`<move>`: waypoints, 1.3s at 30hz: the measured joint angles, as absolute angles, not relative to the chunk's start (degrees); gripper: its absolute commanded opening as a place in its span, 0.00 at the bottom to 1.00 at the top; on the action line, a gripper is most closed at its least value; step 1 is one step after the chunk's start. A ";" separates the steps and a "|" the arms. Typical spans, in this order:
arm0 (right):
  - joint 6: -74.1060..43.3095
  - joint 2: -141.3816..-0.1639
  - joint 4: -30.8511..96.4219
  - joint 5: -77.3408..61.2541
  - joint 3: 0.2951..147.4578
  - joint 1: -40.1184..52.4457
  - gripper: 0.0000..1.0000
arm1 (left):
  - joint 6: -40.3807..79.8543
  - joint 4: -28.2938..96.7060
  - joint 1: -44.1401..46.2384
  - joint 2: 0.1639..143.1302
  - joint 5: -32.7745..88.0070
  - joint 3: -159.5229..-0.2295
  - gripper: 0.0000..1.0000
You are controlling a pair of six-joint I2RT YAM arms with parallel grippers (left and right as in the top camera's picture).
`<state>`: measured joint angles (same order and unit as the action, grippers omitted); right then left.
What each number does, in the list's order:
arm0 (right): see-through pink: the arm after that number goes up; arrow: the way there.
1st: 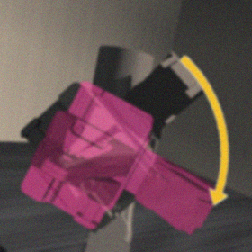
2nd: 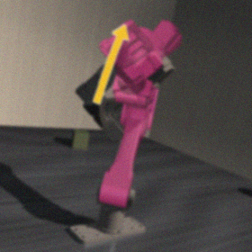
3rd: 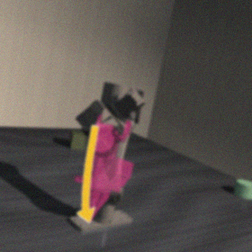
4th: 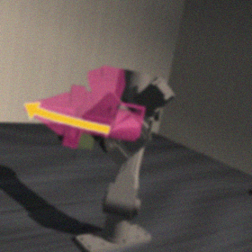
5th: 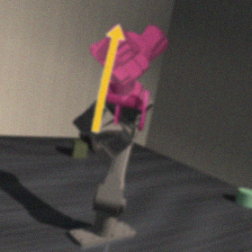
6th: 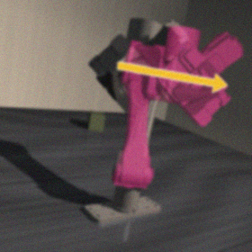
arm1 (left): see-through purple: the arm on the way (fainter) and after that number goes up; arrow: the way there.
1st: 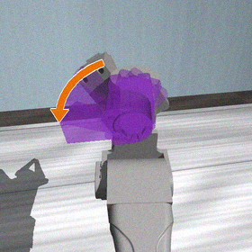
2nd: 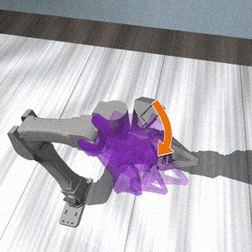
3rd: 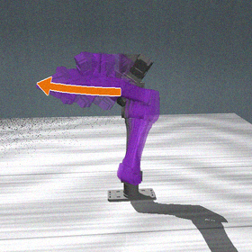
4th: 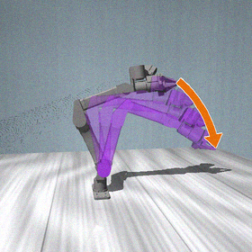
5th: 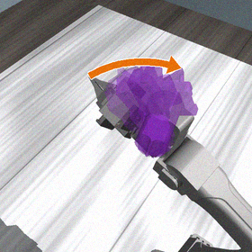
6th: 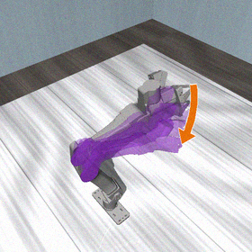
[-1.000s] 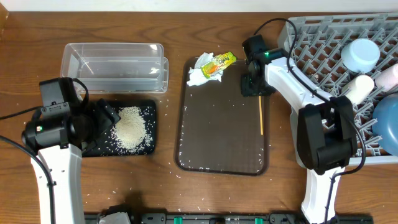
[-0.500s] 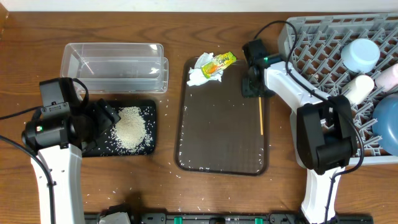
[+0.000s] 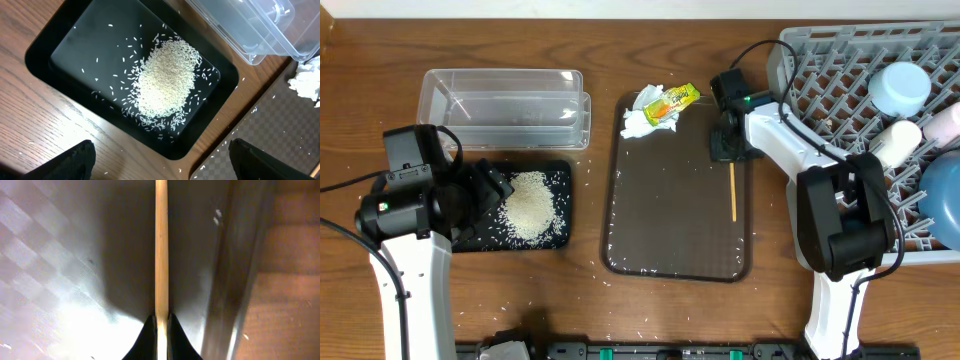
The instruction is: Sort waste into correct bins and load items into the dishwasher rack
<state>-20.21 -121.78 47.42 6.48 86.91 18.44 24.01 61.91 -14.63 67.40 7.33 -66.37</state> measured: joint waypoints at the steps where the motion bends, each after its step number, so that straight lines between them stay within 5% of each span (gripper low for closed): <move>1: -20.16 -121.78 48.64 6.46 87.42 18.09 0.01 | 24.01 61.93 -14.63 67.40 7.33 -66.37 0.88; 18: -7.99 -106.76 53.06 5.67 102.76 0.89 0.01 | 24.01 61.91 -14.63 67.40 7.33 -66.37 0.88; 24: -6.28 -109.01 53.12 4.75 102.56 -0.21 0.12 | 24.01 61.91 -14.63 67.40 7.33 -66.37 0.88; 39: -5.82 -111.85 55.75 2.44 102.26 -0.21 0.19 | 24.01 61.91 -14.63 67.40 7.33 -66.37 0.88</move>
<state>-5.82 -111.85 55.75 2.44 102.26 -0.21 24.01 61.91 -14.63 67.40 7.33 -66.37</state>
